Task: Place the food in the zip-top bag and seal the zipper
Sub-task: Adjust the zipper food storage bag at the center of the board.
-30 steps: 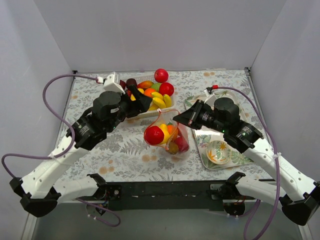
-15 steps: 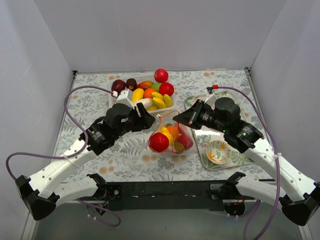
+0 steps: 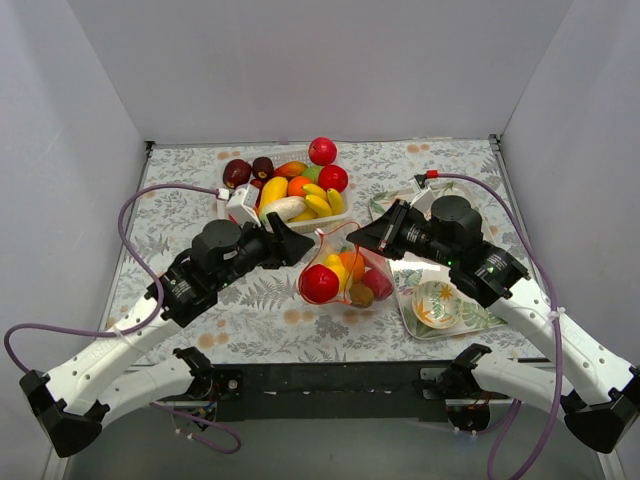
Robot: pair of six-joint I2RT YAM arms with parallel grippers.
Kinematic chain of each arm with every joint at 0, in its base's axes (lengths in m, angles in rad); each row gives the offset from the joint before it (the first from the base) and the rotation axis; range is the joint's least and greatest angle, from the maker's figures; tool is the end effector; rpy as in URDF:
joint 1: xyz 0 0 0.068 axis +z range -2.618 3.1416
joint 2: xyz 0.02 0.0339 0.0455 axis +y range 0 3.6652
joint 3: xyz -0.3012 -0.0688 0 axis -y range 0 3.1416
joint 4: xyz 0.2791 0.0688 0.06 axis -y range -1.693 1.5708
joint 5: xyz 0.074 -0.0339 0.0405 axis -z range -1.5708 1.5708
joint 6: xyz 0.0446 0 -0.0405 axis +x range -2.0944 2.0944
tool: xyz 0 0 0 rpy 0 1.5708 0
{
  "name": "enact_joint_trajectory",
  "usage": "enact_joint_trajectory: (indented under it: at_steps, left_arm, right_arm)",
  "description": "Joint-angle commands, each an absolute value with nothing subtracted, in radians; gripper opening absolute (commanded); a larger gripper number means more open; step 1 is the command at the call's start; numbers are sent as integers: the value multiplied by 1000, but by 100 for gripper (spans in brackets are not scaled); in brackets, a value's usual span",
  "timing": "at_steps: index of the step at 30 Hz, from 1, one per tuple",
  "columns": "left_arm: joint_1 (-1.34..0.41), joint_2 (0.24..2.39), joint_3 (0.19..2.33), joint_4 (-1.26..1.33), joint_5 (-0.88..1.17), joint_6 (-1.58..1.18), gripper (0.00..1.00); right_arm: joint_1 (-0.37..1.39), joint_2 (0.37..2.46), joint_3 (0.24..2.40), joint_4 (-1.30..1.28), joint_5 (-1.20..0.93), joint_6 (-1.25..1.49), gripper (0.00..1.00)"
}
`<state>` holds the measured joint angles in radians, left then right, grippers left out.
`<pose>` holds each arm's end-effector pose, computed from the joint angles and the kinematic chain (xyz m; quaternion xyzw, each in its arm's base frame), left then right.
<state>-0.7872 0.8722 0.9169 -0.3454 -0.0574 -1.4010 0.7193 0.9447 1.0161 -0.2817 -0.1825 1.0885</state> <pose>0.1540 -0.1509 0.3814 -0.2593 0.7620 -0.5163 0.2926 0.1698 0.1595 0.4127 0.0858 0.7715 0.5360 0.3318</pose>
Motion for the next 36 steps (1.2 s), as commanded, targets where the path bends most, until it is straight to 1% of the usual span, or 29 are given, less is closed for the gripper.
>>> enact_joint_trajectory:
  at_steps: [1, 8, 15, 16, 17, 21, 30, 35, 36]
  left_arm:
    - [-785, 877, 911, -308, -3, -1358, 55]
    - [-787, 945, 917, -307, -2, -1312, 52]
    - [-796, 933, 900, -299, -6, -1315, 52]
    - [-796, 928, 897, -299, -9, -1316, 53]
    - [-796, 914, 896, -299, -15, -1319, 58]
    - [-796, 871, 888, -301, -15, -1324, 62]
    - [-802, 888, 870, -295, 57, -1309, 60]
    - [-816, 916, 882, -317, 31, -1290, 58]
    - [-816, 920, 884, -322, 20, -1290, 56]
  right_arm:
    - [716, 936, 1034, -221, -183, 1086, 1]
    - [716, 933, 1028, -221, -181, 1086, 1]
    - [716, 931, 1016, -219, -178, 1086, 1]
    - [716, 933, 1014, -218, -179, 1086, 1]
    - [716, 931, 1012, -216, -181, 1085, 1]
    - [716, 933, 1012, -215, -181, 1088, 1]
    - [716, 940, 1009, -209, -181, 1089, 1]
    - [716, 943, 1012, -207, -181, 1089, 1]
    - [715, 943, 1011, -209, -181, 1089, 1]
